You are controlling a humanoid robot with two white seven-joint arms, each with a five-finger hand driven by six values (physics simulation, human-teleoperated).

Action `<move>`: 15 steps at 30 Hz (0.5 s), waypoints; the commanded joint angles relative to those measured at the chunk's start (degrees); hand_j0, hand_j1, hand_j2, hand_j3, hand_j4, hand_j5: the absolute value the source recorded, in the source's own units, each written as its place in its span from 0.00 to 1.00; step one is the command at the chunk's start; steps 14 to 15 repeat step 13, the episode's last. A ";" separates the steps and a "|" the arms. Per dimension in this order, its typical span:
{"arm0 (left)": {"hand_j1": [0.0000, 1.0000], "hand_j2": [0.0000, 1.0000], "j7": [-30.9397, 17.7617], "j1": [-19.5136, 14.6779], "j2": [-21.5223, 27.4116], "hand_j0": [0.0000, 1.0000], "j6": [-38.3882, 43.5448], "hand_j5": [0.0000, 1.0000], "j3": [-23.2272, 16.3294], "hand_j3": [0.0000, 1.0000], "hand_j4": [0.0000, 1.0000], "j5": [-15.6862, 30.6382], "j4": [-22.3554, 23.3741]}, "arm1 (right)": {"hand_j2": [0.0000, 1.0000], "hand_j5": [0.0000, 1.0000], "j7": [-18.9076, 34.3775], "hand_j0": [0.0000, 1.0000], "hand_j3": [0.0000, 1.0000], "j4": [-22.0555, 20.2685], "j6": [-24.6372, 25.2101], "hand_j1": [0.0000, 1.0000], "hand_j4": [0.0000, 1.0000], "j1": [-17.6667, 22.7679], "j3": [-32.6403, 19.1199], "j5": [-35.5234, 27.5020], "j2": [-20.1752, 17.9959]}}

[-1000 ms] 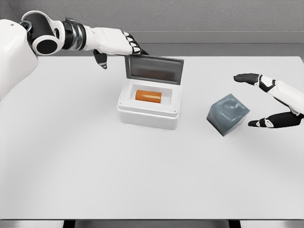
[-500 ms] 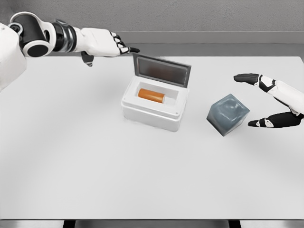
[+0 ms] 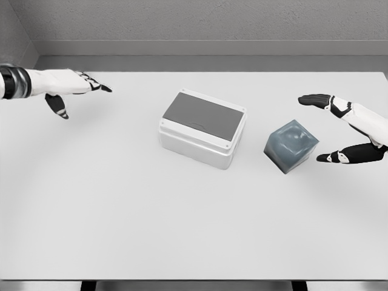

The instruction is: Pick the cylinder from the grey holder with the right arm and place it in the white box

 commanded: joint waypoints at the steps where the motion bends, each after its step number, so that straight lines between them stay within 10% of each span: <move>1: 1.00 1.00 0.04 0.00 2.19 1.00 0.22 1.00 0.75 1.00 1.00 2.72 0.20 | 1.00 1.00 -0.03 1.00 1.00 -0.03 0.16 1.00 1.00 0.00 0.00 -0.47 -0.06; 15: 1.00 1.00 0.04 0.18 4.83 1.00 0.22 1.00 0.75 1.00 1.00 3.34 -2.35 | 1.00 1.00 -0.03 1.00 1.00 0.06 0.16 1.00 1.00 0.00 0.00 -0.47 -0.06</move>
